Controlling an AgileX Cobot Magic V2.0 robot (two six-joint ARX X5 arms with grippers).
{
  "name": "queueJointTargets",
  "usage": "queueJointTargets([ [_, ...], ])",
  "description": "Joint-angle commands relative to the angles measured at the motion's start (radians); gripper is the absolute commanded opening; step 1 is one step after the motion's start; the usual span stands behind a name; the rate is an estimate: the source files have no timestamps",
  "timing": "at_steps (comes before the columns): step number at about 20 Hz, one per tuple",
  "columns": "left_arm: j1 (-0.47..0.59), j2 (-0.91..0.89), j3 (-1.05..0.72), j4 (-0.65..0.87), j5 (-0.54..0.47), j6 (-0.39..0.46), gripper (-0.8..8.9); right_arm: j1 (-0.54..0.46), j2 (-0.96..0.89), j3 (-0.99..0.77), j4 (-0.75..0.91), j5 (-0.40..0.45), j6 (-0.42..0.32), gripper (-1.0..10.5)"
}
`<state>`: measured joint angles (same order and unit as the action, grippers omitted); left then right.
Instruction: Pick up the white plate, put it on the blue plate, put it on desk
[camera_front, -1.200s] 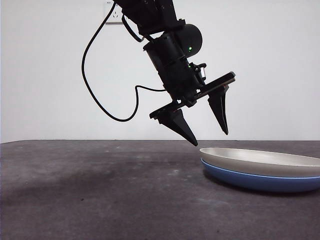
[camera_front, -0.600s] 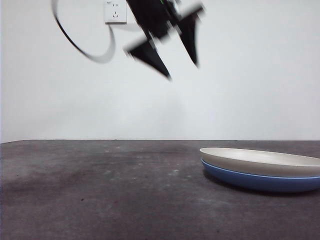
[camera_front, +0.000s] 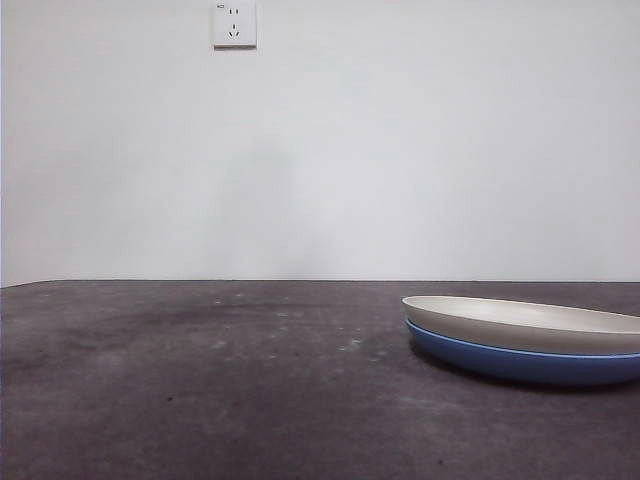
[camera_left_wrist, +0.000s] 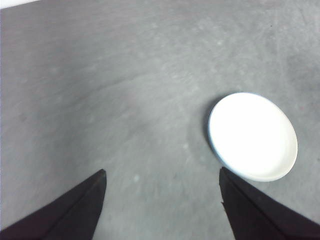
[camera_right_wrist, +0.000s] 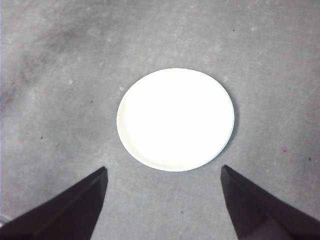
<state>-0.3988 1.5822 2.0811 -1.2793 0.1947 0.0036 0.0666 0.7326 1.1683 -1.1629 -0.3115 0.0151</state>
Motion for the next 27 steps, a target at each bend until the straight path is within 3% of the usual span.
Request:
queueJointTargets([
  [1, 0.032, -0.089, -0.142, 0.048, 0.076, 0.023, 3.66, 0.003, 0.005, 0.021, 0.01, -0.001, -0.001, 3.7],
  [6, 0.051, -0.342, -0.562, 0.243, 0.325, 0.038, 3.66, 0.003, 0.005, 0.021, 0.009, -0.002, 0.0, 3.7],
  [14, 0.01, -0.451, -0.853, 0.255, 0.637, 0.161, 3.65, 0.003, 0.031, 0.021, -0.027, -0.005, 0.0, 3.7],
  [23, -0.005, -0.452, -0.877, 0.264, 0.637, 0.167, 3.61, 0.002, 0.07, 0.016, -0.054, 0.01, 0.031, 3.7],
  [27, -0.005, -0.452, -0.877, 0.265, 0.637, 0.167, 3.61, 0.001, 0.159, -0.049, -0.011, 0.133, 0.03, 3.7],
])
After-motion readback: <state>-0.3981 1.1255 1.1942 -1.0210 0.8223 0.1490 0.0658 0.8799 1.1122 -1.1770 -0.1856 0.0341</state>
